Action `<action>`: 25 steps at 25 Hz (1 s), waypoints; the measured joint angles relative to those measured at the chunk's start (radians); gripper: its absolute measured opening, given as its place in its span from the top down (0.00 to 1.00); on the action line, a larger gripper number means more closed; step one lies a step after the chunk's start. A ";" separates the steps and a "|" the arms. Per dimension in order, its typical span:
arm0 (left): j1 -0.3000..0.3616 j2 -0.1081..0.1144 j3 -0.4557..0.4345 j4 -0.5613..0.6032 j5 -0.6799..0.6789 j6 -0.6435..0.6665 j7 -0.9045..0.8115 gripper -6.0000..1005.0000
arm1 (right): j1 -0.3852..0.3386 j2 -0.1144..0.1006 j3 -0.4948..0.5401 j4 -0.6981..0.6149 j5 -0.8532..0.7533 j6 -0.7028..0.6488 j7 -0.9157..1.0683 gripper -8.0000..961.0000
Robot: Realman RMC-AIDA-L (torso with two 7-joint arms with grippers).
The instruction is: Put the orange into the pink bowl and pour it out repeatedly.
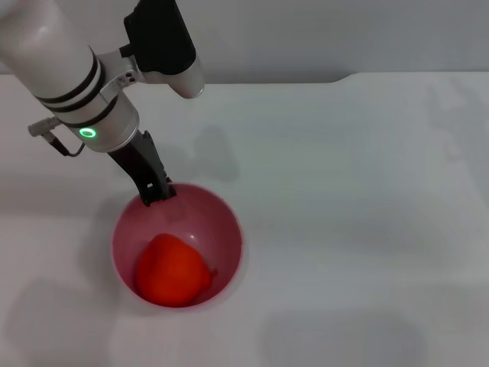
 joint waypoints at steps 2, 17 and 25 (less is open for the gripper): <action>0.000 0.000 0.000 0.001 0.002 -0.010 -0.014 0.86 | 0.000 0.000 0.000 0.000 0.000 0.000 0.000 0.47; -0.007 -0.001 0.005 0.031 0.014 -0.016 -0.063 0.65 | -0.005 0.000 0.008 0.013 0.007 0.001 0.019 0.47; 0.023 -0.005 -0.042 0.163 -0.062 -0.068 -0.037 0.40 | 0.000 0.000 0.001 0.024 0.007 0.002 0.025 0.47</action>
